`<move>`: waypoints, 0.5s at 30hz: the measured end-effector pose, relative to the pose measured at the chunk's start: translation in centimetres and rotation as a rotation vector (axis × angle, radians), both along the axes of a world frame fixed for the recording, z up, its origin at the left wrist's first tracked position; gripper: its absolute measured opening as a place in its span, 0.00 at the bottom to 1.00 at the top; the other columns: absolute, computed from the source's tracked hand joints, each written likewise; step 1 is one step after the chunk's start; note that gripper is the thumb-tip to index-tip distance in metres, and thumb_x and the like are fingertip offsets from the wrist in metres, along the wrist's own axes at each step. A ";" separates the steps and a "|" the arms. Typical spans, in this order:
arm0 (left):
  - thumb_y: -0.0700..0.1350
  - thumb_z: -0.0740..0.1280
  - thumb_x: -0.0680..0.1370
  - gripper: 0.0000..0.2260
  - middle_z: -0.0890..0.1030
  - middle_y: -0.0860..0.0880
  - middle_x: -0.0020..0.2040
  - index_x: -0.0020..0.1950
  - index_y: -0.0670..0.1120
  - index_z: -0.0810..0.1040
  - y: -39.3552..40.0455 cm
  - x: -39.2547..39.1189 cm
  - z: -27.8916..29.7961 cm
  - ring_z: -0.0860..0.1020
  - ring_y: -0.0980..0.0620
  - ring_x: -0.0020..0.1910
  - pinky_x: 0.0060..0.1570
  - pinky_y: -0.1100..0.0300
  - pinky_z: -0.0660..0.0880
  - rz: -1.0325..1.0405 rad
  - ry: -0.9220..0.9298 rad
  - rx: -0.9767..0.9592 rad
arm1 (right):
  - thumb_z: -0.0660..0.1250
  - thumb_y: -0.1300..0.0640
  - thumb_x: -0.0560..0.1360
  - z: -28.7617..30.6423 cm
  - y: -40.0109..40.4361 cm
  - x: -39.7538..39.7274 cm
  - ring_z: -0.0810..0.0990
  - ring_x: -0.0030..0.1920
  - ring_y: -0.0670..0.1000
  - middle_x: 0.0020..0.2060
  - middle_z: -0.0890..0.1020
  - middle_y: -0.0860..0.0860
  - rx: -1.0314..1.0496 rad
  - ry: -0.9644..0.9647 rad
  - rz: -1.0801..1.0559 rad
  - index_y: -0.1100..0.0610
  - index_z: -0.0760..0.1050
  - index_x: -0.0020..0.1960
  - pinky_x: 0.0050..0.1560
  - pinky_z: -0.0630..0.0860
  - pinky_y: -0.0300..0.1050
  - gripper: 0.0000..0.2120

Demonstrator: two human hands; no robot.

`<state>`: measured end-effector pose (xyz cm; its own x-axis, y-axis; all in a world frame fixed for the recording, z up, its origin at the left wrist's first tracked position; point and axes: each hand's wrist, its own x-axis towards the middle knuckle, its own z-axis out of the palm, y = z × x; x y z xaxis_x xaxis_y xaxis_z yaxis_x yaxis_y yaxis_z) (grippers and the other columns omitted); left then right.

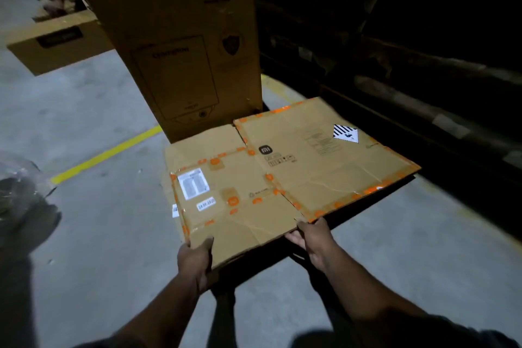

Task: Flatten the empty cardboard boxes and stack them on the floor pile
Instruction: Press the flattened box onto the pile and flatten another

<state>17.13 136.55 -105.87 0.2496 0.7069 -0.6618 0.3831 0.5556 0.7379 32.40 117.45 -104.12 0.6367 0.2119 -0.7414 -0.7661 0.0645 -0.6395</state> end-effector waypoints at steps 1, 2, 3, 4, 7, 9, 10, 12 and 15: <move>0.40 0.72 0.78 0.16 0.84 0.39 0.56 0.65 0.40 0.77 0.8 0.4 0.0 0.83 0.41 0.50 0.56 0.43 0.80 0.007 -0.006 0.048 | 0.60 0.71 0.81 0.1 0.5 0.2 0.76 0.65 0.64 0.76 0.61 0.65 0.040 0.004 -0.017 0.54 0.38 0.82 0.63 0.77 0.59 0.40; 0.40 0.72 0.78 0.17 0.83 0.41 0.57 0.66 0.40 0.76 1.7 0.8 0.1 0.83 0.41 0.51 0.59 0.43 0.79 0.011 0.003 0.093 | 0.60 0.71 0.81 0.2 1.1 0.3 0.72 0.69 0.64 0.77 0.58 0.65 0.076 0.009 -0.027 0.54 0.37 0.82 0.66 0.75 0.59 0.41; 0.40 0.72 0.78 0.17 0.83 0.42 0.57 0.65 0.40 0.75 2.3 1.2 0.4 0.83 0.42 0.52 0.60 0.43 0.79 0.016 0.026 0.129 | 0.60 0.71 0.81 0.4 1.6 0.4 0.70 0.71 0.64 0.78 0.57 0.64 0.096 0.011 -0.025 0.54 0.38 0.82 0.68 0.73 0.59 0.41; 0.38 0.71 0.78 0.14 0.81 0.43 0.55 0.63 0.41 0.74 2.7 1.3 0.7 0.82 0.41 0.52 0.60 0.43 0.78 0.014 0.064 0.146 | 0.60 0.71 0.81 0.6 2.0 0.5 0.69 0.72 0.63 0.77 0.58 0.63 0.098 0.012 -0.008 0.55 0.39 0.82 0.69 0.72 0.59 0.40; 0.33 0.69 0.77 0.09 0.80 0.40 0.48 0.55 0.41 0.73 3.0 0.6 1.3 0.82 0.37 0.50 0.56 0.42 0.80 -0.042 0.193 0.138 | 0.61 0.67 0.82 0.8 2.1 0.3 0.72 0.70 0.62 0.75 0.64 0.63 0.050 0.026 0.090 0.57 0.43 0.82 0.71 0.69 0.61 0.37; 0.33 0.71 0.75 0.17 0.80 0.39 0.48 0.63 0.35 0.74 2.3 -0.4 0.8 0.82 0.36 0.49 0.55 0.42 0.81 -0.118 0.256 0.114 | 0.63 0.63 0.82 1.1 1.3 -0.7 0.74 0.68 0.61 0.74 0.66 0.62 0.022 0.039 0.184 0.56 0.46 0.81 0.71 0.67 0.63 0.35; 0.33 0.72 0.73 0.22 0.80 0.39 0.48 0.66 0.35 0.73 2.0 -0.9 0.5 0.82 0.36 0.49 0.54 0.41 0.81 -0.147 0.273 0.111 | 0.63 0.61 0.82 1.4 0.9 -1.3 0.75 0.67 0.61 0.74 0.67 0.61 0.009 0.036 0.235 0.55 0.48 0.81 0.71 0.67 0.63 0.34; 0.33 0.72 0.68 0.28 0.81 0.38 0.50 0.68 0.36 0.72 1.1 -1.7 0.8 0.82 0.36 0.49 0.52 0.42 0.82 -0.192 0.300 0.132 | 0.64 0.58 0.82 1.7 0.0 -2.0 0.76 0.63 0.58 0.74 0.67 0.58 -0.012 0.007 0.329 0.56 0.51 0.81 0.71 0.68 0.63 0.33; 0.33 0.71 0.74 0.28 0.78 0.36 0.61 0.73 0.36 0.67 -0.4 -3.0 2.6 0.79 0.36 0.56 0.47 0.51 0.77 -0.233 0.348 0.197 | 0.64 0.58 0.82 2.5 -1.5 -2.7 0.72 0.68 0.59 0.77 0.63 0.57 -0.004 -0.034 0.357 0.59 0.52 0.80 0.71 0.70 0.59 0.32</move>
